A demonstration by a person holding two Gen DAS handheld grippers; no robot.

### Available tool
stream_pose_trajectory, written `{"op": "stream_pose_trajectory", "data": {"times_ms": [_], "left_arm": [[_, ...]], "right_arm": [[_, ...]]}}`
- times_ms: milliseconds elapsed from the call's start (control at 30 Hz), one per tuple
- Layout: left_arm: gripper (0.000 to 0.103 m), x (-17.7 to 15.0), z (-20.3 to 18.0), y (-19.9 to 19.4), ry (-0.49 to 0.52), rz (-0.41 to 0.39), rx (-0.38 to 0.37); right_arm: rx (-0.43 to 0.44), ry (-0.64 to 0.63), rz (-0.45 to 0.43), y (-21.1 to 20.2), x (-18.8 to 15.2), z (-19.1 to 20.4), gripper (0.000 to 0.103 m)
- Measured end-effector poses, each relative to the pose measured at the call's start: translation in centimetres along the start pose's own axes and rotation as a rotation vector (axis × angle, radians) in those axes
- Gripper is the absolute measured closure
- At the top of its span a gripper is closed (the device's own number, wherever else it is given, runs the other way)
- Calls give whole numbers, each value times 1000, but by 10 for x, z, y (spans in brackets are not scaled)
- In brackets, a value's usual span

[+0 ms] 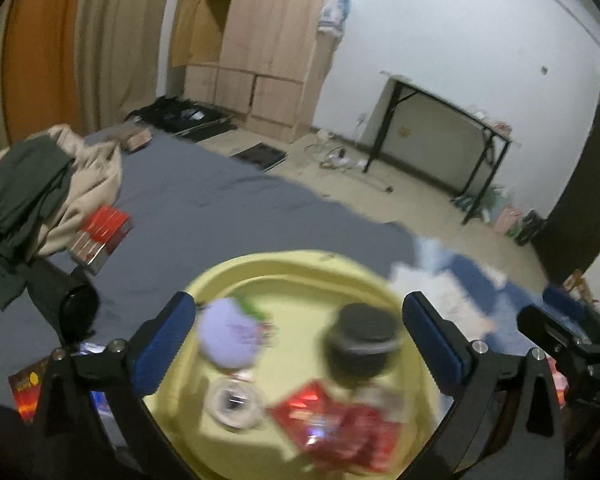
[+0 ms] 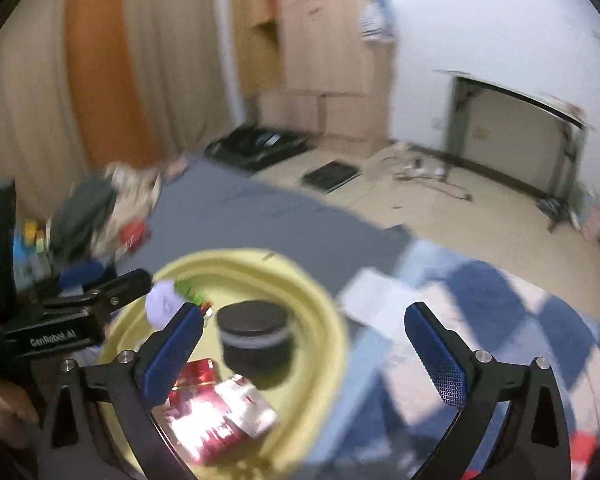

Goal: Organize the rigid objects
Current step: 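Place plush ball and foam disc into the yellow tray with both tools, then move both tools back over the remaining red packs on the rug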

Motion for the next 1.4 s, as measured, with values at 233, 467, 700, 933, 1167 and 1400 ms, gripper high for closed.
{"op": "stream_pose_trajectory", "data": {"times_ms": [233,467,700,933,1167,1400], "left_arm": [[0,-28,-126,-68,61,21,-142],[0,-116,-204,-117,210,100,-234],[0,-186,-200,-114,235,201,-175],[0,-212,-202,-112,294,188,-141],[0,-224,-202,-86,274,239,-113],[0,-243,-202,-46,293,282,-58]], "right_arm": [[-196,133,-23,-141,-60,-97,0],[-329,174,28,-262,-150,-151,0],[-363,238,33,-336,-236,-155,0],[-273,363,112,-342,-277,-165,0],[-258,401,88,-322,-266,-176,0],[-266,334,96,-256,-227,-200,0]]}}
Point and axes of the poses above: each gripper's, at about its wrist camera, not at the fingertips, and y roughly the way its jaws point, z to its left, x to its top, the point moved 3 cm from there along y, roughly the way its jaws point, and after that the axes turned 12 degrees about -y, right-handed, at the moved point
